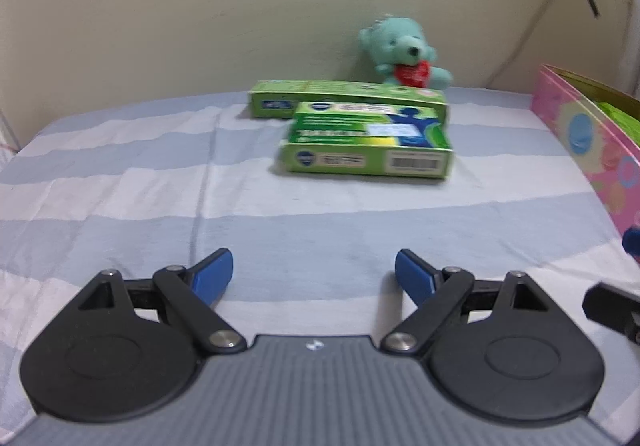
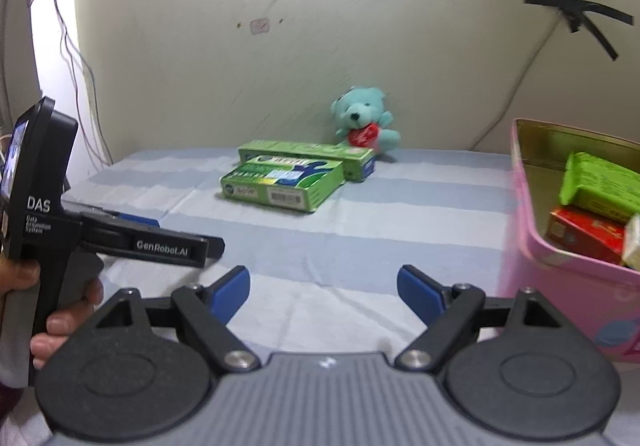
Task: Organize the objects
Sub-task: 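Lift the left tool out of the pink tin, then move the right tool to the green medicine box and grasp it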
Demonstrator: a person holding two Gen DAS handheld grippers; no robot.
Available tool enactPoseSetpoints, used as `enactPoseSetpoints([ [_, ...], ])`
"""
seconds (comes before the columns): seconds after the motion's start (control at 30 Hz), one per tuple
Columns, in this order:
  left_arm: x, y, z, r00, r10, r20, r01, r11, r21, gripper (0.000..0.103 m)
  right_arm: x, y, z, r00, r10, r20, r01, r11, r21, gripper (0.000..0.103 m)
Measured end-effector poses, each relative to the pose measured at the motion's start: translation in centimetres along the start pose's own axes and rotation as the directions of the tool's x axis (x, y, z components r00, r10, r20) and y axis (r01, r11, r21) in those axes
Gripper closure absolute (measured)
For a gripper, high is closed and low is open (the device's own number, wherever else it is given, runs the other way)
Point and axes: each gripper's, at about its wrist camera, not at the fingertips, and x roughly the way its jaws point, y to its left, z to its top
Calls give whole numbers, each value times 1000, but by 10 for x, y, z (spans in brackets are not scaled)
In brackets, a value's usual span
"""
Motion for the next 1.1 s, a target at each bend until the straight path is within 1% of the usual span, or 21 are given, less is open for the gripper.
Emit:
enactPoseSetpoints([
  [0.07, 5, 11, -1, 1000, 19, -3, -19, 999, -35, 13, 9, 3, 3, 1000, 8, -15, -8, 1000, -10, 19],
  [0.13, 6, 18, -1, 1000, -5, 10, 6, 998, -65, 13, 20, 3, 8, 999, 19, -31, -20, 1000, -12, 19],
  [0.2, 6, 20, -1, 1000, -12, 17, 13, 998, -68, 13, 32, 3, 17, 999, 38, -38, -38, 999, -5, 19],
  [0.33, 4, 17, -3, 999, -15, 28, 17, 998, -56, 13, 64, 1, 41, 996, 79, -30, -78, 997, 24, 19],
  [0.5, 4, 28, -1, 998, -58, 31, 61, 993, -100, 13, 114, -2, 78, 996, 86, -38, -84, 995, 52, 19],
  [0.53, 4, 30, 0, 998, -59, 34, 62, 992, -106, 13, 124, -1, 85, 996, 83, -40, -81, 995, 51, 19],
  [0.63, 2, 35, 3, 999, -26, 45, 31, 992, -120, 13, 154, 7, 107, 995, 94, -42, -93, 996, 17, 21],
  [0.7, 2, 40, 5, 999, -26, 44, 32, 989, -141, 13, 176, 12, 120, 991, 110, -77, -109, 994, 15, 23],
  [0.73, 3, 42, 6, 999, -25, 41, 31, 988, -150, 13, 188, 14, 124, 988, 113, -101, -111, 994, 18, 27],
  [0.77, 4, 44, 6, 999, -23, 38, 28, 987, -156, 13, 200, 17, 127, 986, 109, -125, -108, 994, 16, 29],
  [0.8, 5, 46, 6, 999, -18, 33, 23, 987, -161, 13, 208, 20, 128, 984, 103, -145, -104, 995, 6, 28],
  [0.9, 8, 49, 7, 1000, -17, 14, 19, 984, -176, 13, 219, 36, 127, 988, 39, -148, -58, 990, -125, 27],
  [0.93, 8, 49, 7, 1000, -17, 10, 19, 984, -179, 13, 218, 40, 125, 989, 28, -147, -49, 988, -146, 27],
  [0.97, 8, 49, 7, 1000, -16, 10, 18, 984, -179, 13, 217, 41, 123, 987, 38, -154, -61, 987, -150, 31],
  [1.0, 8, 49, 7, 1000, -13, 11, 15, 984, -179, 13, 214, 40, 121, 983, 79, -168, -102, 986, -129, 31],
  [1.03, 9, 49, 8, 1000, -11, 11, 13, 984, -179, 13, 210, 39, 117, 982, 94, -167, -116, 985, -128, 30],
  [1.1, 10, 49, 9, 1000, -9, 7, 10, 984, -178, 13, 205, 38, 112, 984, 88, -152, -110, 983, -147, 30],
])
